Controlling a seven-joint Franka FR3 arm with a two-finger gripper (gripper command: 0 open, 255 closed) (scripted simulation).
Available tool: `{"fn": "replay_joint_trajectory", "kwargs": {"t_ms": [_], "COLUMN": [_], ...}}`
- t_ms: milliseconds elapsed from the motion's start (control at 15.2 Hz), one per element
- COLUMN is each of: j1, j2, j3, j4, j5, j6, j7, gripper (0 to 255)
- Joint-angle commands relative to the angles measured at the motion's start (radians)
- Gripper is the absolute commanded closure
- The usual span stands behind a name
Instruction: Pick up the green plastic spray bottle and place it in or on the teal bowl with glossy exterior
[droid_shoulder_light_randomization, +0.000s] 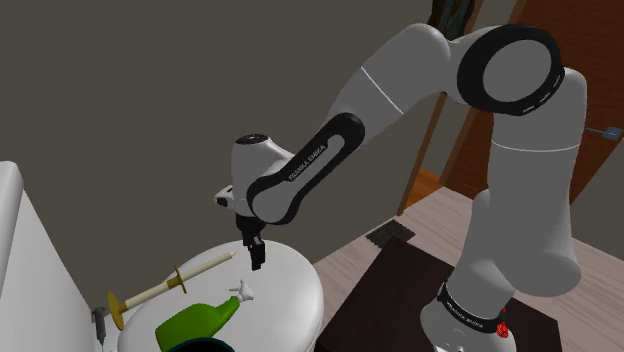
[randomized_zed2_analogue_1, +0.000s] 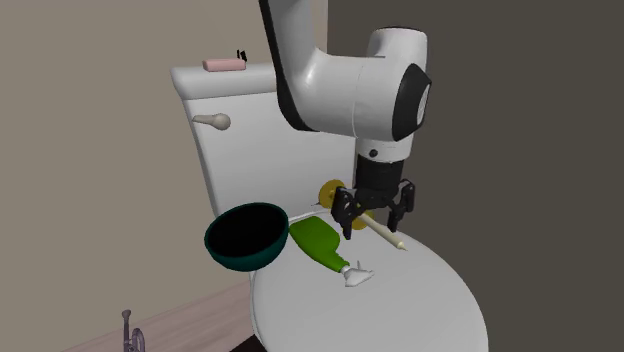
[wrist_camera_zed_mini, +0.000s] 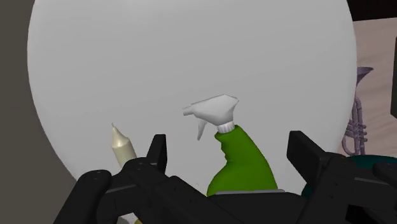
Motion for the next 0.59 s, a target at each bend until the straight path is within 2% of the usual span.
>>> {"fn": "replay_joint_trajectory", "kwargs": {"t_ms": [0,528], "j1": [0.014,0.079], "j2": [0.066,0.285], "j3": [0.016,0.065], "j4": [0.049,0.192], "j5": [-0.010,-0.066], "j6": [0.016,0.080], "j7": [-0.022,-0.093], "gripper": [0,0]}}
